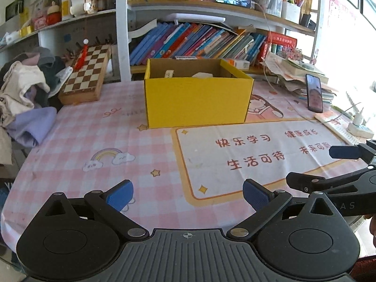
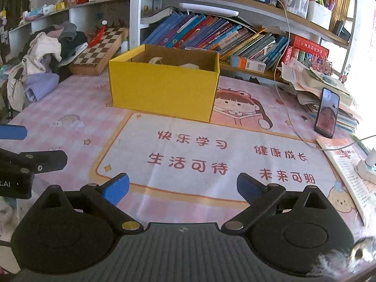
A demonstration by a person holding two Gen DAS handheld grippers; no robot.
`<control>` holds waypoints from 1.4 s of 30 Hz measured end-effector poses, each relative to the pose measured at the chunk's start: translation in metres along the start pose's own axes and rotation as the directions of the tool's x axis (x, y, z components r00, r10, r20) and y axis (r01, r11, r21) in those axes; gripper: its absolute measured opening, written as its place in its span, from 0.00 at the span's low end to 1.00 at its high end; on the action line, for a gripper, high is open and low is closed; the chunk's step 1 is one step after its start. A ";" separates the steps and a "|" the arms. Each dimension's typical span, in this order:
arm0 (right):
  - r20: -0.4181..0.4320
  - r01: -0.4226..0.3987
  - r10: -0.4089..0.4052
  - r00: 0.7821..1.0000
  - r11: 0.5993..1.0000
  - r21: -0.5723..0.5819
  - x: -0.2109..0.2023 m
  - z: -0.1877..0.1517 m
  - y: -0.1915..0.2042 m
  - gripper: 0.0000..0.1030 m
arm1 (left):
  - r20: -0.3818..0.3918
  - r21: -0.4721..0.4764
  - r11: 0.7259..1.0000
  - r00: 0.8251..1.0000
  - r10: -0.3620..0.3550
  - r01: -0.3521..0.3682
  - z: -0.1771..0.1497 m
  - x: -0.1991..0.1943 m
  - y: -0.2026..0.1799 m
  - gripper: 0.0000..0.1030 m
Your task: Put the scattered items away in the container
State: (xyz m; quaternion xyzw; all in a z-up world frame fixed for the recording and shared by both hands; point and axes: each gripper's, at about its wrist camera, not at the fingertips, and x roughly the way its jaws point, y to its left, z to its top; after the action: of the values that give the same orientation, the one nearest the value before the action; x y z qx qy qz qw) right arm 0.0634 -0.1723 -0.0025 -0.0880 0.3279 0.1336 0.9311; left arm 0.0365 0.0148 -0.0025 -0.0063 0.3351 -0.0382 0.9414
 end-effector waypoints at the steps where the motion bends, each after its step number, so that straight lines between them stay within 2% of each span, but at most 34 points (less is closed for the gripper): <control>1: -0.002 0.000 0.000 1.000 1.000 -0.001 0.000 -0.001 0.001 0.97 | -0.003 0.000 1.000 1.000 0.000 0.000 -0.001 0.000 0.000 0.98; 12: -0.024 -0.011 0.011 1.000 1.000 -0.011 -0.003 -0.007 0.006 0.97 | -0.020 0.026 1.000 1.000 -0.007 0.007 -0.005 -0.005 -0.007 1.00; 42: -0.041 -0.026 0.025 0.999 0.999 -0.023 -0.003 -0.008 0.011 0.98 | -0.030 -0.001 0.999 0.998 -0.046 0.046 -0.004 -0.006 -0.005 1.00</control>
State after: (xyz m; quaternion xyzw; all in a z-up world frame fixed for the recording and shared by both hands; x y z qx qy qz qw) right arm 0.0531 -0.1648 -0.0074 -0.0976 0.3461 0.1476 0.9214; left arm 0.0292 0.0104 -0.0019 -0.0136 0.3489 -0.0601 0.9351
